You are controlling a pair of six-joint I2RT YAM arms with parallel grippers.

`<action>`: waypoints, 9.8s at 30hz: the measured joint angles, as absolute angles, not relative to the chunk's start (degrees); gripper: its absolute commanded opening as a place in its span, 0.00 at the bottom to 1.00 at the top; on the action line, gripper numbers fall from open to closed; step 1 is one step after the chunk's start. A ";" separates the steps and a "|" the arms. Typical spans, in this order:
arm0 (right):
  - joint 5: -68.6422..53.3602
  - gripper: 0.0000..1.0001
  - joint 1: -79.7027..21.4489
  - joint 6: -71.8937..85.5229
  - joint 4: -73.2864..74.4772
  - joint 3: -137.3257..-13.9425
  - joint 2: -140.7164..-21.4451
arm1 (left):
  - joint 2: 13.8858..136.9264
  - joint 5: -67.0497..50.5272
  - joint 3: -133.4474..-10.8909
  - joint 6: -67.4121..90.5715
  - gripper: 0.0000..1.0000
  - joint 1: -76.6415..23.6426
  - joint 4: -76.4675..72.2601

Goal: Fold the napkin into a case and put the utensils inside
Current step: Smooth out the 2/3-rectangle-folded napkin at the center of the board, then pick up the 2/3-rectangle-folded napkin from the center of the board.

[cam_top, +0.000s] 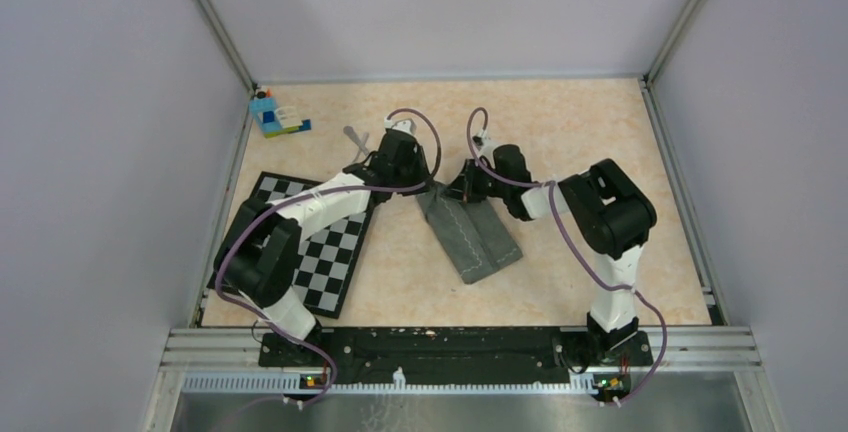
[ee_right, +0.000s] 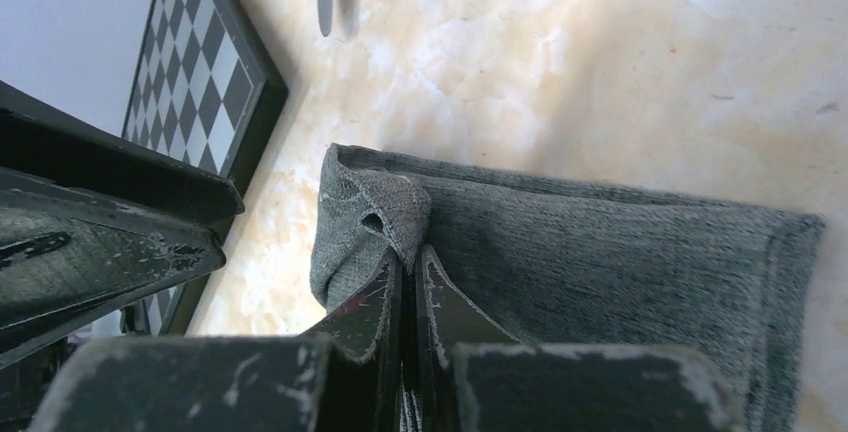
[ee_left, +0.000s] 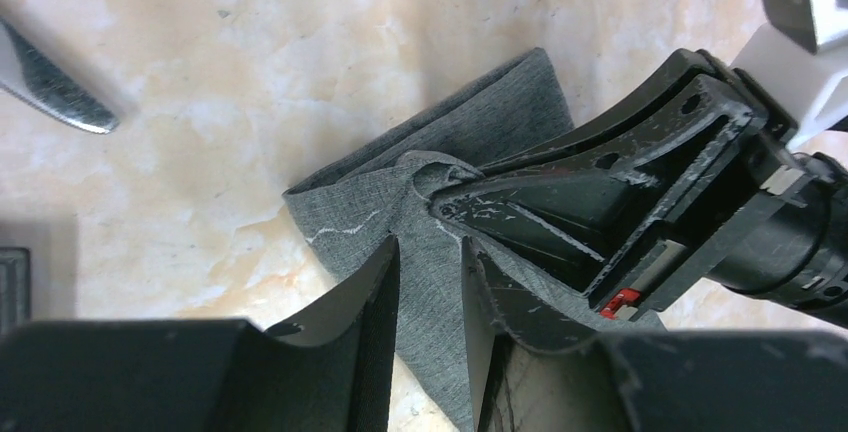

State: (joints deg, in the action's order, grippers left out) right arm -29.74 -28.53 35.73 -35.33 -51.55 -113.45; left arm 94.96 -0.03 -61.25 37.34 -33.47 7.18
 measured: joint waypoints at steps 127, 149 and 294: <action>-22.35 0.63 -13.39 29.71 10.46 -36.03 -71.46 | 90.19 -1.52 -60.80 46.02 0.82 -58.83 23.64; -35.83 0.78 -34.92 44.75 -5.37 -24.01 -70.37 | 60.40 11.22 -46.11 50.65 0.93 -50.61 22.50; -2.50 0.80 -6.24 39.59 21.06 -28.49 -58.19 | 115.37 12.45 -88.95 49.56 0.73 -67.16 41.30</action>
